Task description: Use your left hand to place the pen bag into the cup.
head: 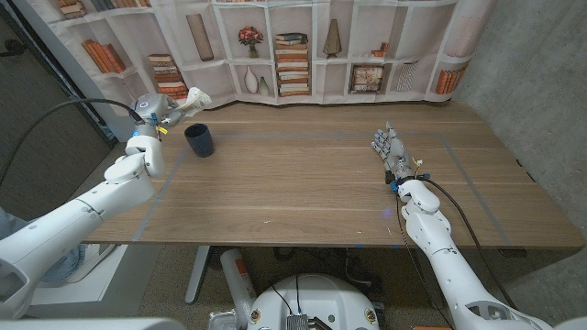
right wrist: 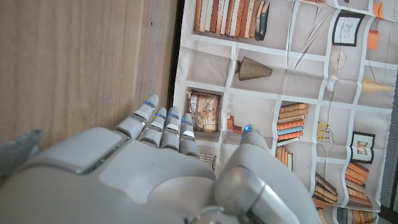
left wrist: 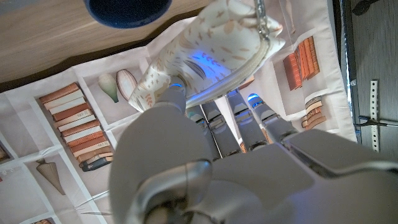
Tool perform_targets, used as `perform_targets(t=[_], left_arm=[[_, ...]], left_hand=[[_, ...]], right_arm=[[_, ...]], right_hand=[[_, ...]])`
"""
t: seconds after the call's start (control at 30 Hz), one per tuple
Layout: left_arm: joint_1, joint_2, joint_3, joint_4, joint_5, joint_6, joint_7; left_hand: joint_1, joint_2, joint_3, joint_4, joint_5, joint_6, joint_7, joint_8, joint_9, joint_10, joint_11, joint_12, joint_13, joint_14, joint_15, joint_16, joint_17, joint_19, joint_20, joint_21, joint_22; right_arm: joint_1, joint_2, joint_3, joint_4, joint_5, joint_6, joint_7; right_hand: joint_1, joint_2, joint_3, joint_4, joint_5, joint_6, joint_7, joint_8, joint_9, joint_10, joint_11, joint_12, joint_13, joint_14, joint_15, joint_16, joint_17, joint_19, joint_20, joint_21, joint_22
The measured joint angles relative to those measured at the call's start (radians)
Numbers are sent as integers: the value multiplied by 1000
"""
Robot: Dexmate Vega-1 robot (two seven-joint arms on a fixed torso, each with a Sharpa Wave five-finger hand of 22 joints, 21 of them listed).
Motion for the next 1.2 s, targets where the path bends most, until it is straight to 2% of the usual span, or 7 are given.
perform_targets(t=[1.2], left_arm=[[-61,-22,101,46,-5,10,-18]], left_hand=[[-1,-6,4,4,-2,2,-5,0,0,7,-3,0,-2,0,0,-8,0,0,0,-4,2]], right_arm=[[-21,-7,6,-20,7,-2,9]], right_hand=[[0,0,0,0,0,0,0,0,0,0,0,0,0,0,0,0,0,4,-4,-4,0]])
